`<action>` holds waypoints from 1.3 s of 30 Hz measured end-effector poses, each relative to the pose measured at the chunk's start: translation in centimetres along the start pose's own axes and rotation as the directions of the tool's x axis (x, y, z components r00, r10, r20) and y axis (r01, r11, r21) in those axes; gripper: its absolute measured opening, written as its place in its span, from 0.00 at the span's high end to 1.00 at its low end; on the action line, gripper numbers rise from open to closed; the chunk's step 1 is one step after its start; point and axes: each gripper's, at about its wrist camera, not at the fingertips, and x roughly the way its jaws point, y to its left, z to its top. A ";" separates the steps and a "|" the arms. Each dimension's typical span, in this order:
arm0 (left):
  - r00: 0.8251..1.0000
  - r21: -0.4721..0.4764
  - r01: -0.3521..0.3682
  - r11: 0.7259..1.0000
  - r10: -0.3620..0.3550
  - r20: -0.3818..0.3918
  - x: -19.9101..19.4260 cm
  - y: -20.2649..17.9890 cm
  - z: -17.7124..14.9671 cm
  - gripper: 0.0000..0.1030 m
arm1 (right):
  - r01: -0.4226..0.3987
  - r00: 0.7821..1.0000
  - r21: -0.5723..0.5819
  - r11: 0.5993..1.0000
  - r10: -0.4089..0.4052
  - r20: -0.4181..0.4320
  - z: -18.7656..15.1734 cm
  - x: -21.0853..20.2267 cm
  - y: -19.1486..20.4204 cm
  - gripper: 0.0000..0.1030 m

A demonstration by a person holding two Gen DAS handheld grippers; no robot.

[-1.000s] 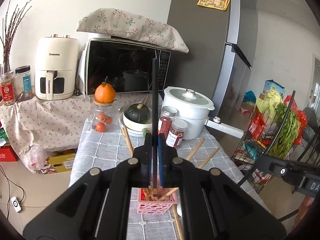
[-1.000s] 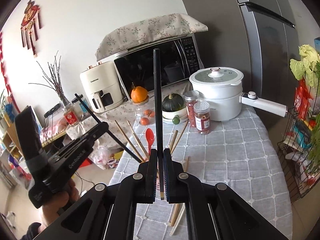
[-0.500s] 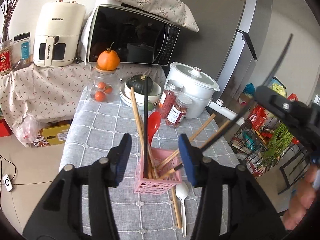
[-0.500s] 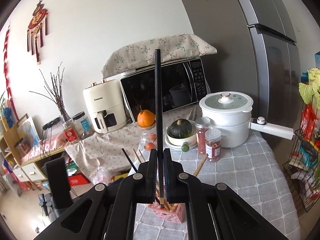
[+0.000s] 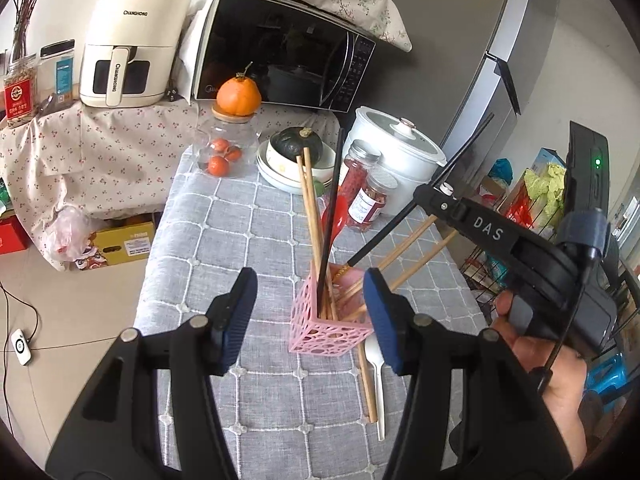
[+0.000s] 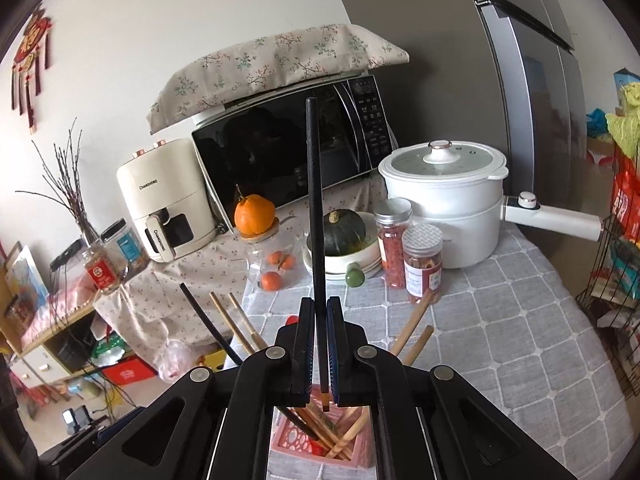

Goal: Organize utensils
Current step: 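Open the right gripper to drop its black chopstick into the pink basket, then lower the right gripper onto the last wooden chopstick and close on it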

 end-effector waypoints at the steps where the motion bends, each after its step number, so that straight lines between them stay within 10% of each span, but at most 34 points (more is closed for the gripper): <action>1: 1.000 0.002 -0.002 1.000 0.002 -0.005 0.1 0.0 0.0 0.45 | -0.010 1.000 0.007 1.000 0.010 -0.014 -0.2 0.4 0.0 0.94; 21: 0.987 0.053 -0.041 0.998 0.048 -0.153 1.9 -1.2 -3.6 0.18 | -0.041 0.999 0.111 0.993 0.040 0.009 1.4 -7.5 -7.2 0.21; 29: 0.963 0.100 -0.038 0.994 0.063 -0.263 4.5 -3.4 -6.5 0.18 | 0.075 0.990 0.020 0.997 -0.072 -0.122 -1.4 -7.7 -11.3 0.14; 39: 0.942 0.148 -0.043 0.988 0.090 -0.323 6.2 -4.6 -8.6 0.18 | 0.036 0.910 -0.079 0.996 -0.066 -0.409 -6.7 -1.0 -13.9 0.13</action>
